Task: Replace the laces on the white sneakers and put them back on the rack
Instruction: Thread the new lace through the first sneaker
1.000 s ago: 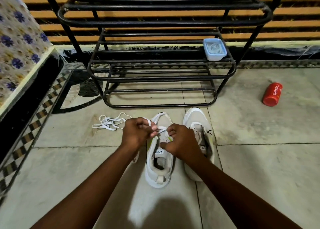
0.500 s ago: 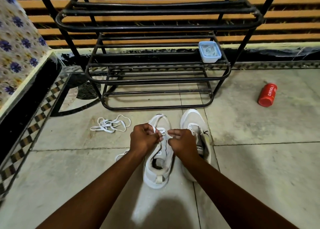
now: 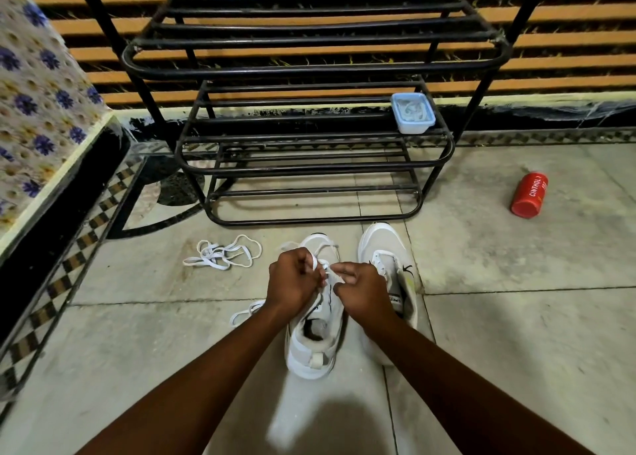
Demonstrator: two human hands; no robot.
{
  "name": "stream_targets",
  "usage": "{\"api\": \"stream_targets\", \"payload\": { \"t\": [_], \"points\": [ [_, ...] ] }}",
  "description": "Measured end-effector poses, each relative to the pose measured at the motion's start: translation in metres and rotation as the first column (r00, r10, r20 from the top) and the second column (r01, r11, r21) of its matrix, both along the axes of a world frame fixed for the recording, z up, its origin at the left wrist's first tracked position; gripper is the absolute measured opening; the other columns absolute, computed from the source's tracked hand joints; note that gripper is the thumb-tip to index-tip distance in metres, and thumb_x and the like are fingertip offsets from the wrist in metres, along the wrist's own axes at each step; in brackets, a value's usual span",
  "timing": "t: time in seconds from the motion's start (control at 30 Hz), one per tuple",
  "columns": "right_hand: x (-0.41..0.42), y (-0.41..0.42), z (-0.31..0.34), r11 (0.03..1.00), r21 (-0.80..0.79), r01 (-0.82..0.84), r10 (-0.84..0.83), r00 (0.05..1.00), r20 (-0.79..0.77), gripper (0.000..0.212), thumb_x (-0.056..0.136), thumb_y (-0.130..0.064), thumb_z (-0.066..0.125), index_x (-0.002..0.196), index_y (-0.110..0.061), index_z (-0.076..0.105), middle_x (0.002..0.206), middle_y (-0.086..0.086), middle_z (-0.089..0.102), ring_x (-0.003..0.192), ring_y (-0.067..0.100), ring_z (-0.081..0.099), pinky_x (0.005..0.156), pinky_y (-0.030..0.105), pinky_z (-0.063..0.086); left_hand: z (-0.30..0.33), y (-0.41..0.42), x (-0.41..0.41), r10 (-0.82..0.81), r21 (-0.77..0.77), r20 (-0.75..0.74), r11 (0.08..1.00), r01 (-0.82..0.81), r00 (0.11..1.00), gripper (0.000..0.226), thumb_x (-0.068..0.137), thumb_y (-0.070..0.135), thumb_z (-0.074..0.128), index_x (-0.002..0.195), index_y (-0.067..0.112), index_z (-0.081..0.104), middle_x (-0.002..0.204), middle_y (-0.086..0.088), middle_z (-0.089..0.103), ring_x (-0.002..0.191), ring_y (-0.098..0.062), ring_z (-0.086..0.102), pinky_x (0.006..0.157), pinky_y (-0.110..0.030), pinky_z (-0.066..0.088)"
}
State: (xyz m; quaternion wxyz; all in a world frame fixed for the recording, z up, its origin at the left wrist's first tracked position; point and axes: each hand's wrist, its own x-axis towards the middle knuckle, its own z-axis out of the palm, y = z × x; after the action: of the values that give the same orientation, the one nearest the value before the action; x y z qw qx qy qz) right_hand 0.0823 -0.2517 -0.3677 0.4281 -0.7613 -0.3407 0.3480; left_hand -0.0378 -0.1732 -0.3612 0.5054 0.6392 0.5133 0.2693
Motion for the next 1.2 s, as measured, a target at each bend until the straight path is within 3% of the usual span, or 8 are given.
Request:
{"api": "stream_targets", "payload": {
  "t": [0.13,0.3,0.37,0.47,0.6,0.7,0.93,1.2],
  "points": [
    [0.001,0.001,0.001,1.000,-0.007,-0.025,0.025,1.000,-0.001,0.046,0.080,0.005,0.063,0.122,-0.010,0.072,0.120,0.003,0.073,0.112,0.010,0.067,0.078,-0.004,0.041,0.004,0.002,0.003,-0.035,0.069,-0.122,0.997,0.043,0.992,0.019,0.081,-0.005,0.071,0.083,0.007,0.057,0.070,-0.012,0.073,0.059,-0.010,0.071,0.057,-0.016,0.051],
    [-0.001,0.004,-0.003,1.000,-0.018,-0.026,0.026,0.999,0.021,0.048,0.079,0.007,0.064,0.125,-0.004,0.068,0.121,0.005,0.072,0.115,0.011,0.067,0.080,-0.004,0.040,-0.003,0.008,0.002,-0.018,-0.007,-0.095,1.000,0.018,0.995,0.012,0.083,-0.006,0.075,0.084,0.003,0.067,0.073,-0.014,0.075,0.062,-0.018,0.075,0.063,-0.028,0.059],
    [-0.003,0.005,-0.002,0.999,-0.013,-0.038,0.038,0.999,0.037,0.050,0.077,0.004,0.066,0.126,-0.005,0.068,0.121,0.005,0.073,0.117,0.010,0.066,0.091,0.006,0.045,-0.008,0.010,0.001,0.002,-0.038,-0.066,0.999,-0.005,0.998,0.013,0.082,-0.004,0.077,0.080,0.007,0.070,0.073,-0.013,0.075,0.066,-0.023,0.077,0.072,-0.036,0.063],
    [-0.004,0.006,0.000,1.000,0.009,-0.003,0.002,1.000,0.031,0.046,0.078,0.001,0.069,0.123,-0.004,0.068,0.118,0.008,0.074,0.115,0.013,0.068,0.101,0.026,0.051,-0.009,0.010,0.004,-0.031,0.050,-0.176,0.998,0.040,0.984,0.010,0.080,0.003,0.077,0.076,0.010,0.072,0.067,0.000,0.074,0.064,-0.005,0.072,0.071,-0.022,0.056],
    [-0.003,0.006,0.008,0.999,0.002,0.052,-0.052,0.997,-0.052,0.046,0.069,-0.009,0.070,0.115,-0.003,0.069,0.108,0.008,0.074,0.104,0.009,0.068,0.080,0.007,0.049,-0.006,0.009,0.008,-0.045,0.057,-0.177,0.997,0.056,0.983,0.010,0.080,0.000,0.076,0.077,0.009,0.074,0.065,0.005,0.072,0.056,0.004,0.065,0.058,-0.008,0.045],
    [-0.002,0.008,0.010,0.997,-0.017,0.071,-0.072,0.995,-0.066,0.056,0.054,-0.021,0.059,0.108,-0.009,0.071,0.103,0.005,0.075,0.097,0.009,0.069,0.075,0.012,0.048,-0.005,0.005,0.006,-0.028,-0.016,-0.084,1.000,0.027,0.996,0.011,0.081,-0.006,0.077,0.080,0.005,0.074,0.066,-0.009,0.071,0.051,-0.004,0.066,0.054,-0.013,0.048],
    [0.001,0.011,0.008,0.988,-0.072,0.134,-0.136,0.990,-0.023,0.028,0.070,0.001,0.069,0.092,-0.016,0.073,0.089,-0.001,0.077,0.081,0.014,0.072,0.079,0.031,0.059,-0.010,0.007,0.005,-0.113,0.172,-0.236,0.973,0.156,0.965,0.013,0.075,0.009,0.069,0.073,0.021,0.069,0.073,0.014,0.073,0.080,-0.014,0.071,0.074,-0.029,0.057],
    [0.005,0.011,0.005,0.988,-0.075,0.133,-0.135,0.991,-0.024,0.028,0.075,0.005,0.067,0.095,-0.012,0.076,0.086,-0.005,0.076,0.082,0.006,0.070,0.081,0.036,0.061,-0.015,0.006,0.002,-0.064,0.170,-0.065,0.983,0.074,0.996,0.034,0.073,0.000,0.077,0.069,0.019,0.049,0.060,-0.004,0.060,0.054,-0.011,0.050,0.055,-0.030,0.046]
  ]
}}
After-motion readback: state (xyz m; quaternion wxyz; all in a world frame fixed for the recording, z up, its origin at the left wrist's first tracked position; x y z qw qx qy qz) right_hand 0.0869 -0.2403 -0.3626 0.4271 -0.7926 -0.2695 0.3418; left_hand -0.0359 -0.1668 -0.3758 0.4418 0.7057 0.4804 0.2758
